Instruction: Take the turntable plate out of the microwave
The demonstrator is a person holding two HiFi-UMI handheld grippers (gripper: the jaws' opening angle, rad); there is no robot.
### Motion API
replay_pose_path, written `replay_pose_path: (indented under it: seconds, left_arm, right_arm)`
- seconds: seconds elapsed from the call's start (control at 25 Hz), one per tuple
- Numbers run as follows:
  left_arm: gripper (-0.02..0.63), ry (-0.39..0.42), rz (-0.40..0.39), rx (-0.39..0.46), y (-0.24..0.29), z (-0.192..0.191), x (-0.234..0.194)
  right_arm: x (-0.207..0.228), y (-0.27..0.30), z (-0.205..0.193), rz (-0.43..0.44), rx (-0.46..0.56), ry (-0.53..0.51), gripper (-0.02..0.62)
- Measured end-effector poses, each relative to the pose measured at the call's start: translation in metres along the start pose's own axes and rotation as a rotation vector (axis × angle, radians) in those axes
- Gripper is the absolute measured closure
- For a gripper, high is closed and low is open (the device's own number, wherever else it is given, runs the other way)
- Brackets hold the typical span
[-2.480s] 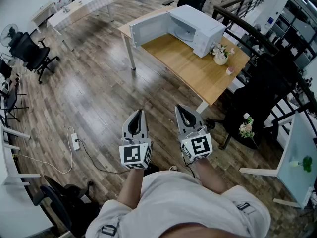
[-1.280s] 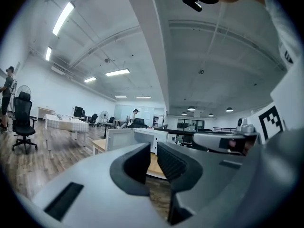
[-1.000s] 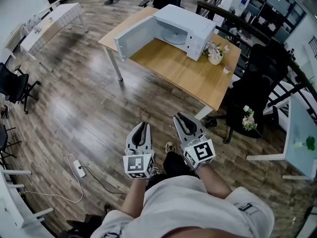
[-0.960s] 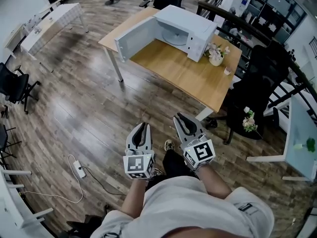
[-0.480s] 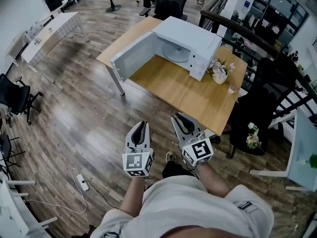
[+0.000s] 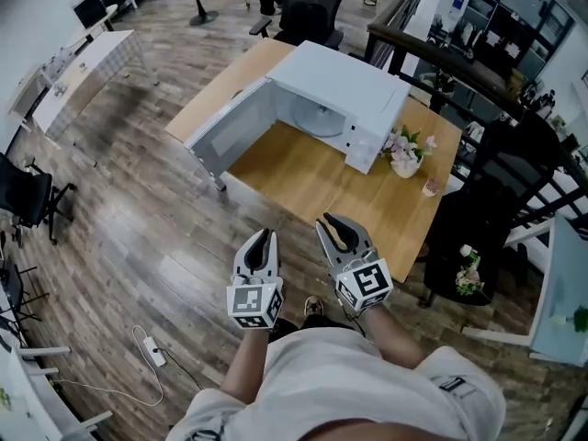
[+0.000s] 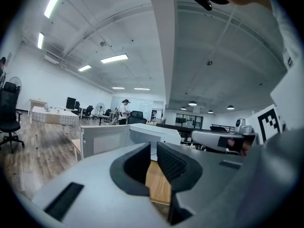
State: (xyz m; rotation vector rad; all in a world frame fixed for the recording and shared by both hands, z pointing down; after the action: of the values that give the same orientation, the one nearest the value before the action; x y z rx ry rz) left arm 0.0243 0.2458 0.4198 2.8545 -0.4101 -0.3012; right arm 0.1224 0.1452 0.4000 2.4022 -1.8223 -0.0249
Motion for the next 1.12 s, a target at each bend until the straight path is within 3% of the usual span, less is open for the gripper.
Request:
replay_pose_path:
  seconds: [0.4, 0.84, 1.12]
  left_arm:
    - [0.552, 0.000, -0.067, -0.038, 0.087, 0.009, -0.029]
    - [0.552, 0.042, -0.296, -0.117, 0.198, 0.034, -0.086]
    - [0.552, 0.060, -0.435, -0.188, 0.244, 0.028, -0.112]
  right_arm:
    - [0.051, 0.063, -0.011, -0.053, -0.021, 0.041, 0.522]
    - [0.091, 0.152, -0.020, -0.258, -0.059, 0.118, 0.517]
    - [0.098, 0.189, -0.035, -0.382, -0.072, 0.209, 0.512]
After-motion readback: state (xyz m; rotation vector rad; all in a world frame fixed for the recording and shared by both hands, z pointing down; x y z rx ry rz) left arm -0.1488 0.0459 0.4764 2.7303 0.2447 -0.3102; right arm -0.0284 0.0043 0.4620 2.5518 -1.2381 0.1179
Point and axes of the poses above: the fingertips, and each gripper's own axes: y forward along the fingers, x to its right, z out of its top, the point moved 2 cm from there along -y, backward along the fingers, and after that the axes turned 6 degrees about -x, right-handed, at the moved point
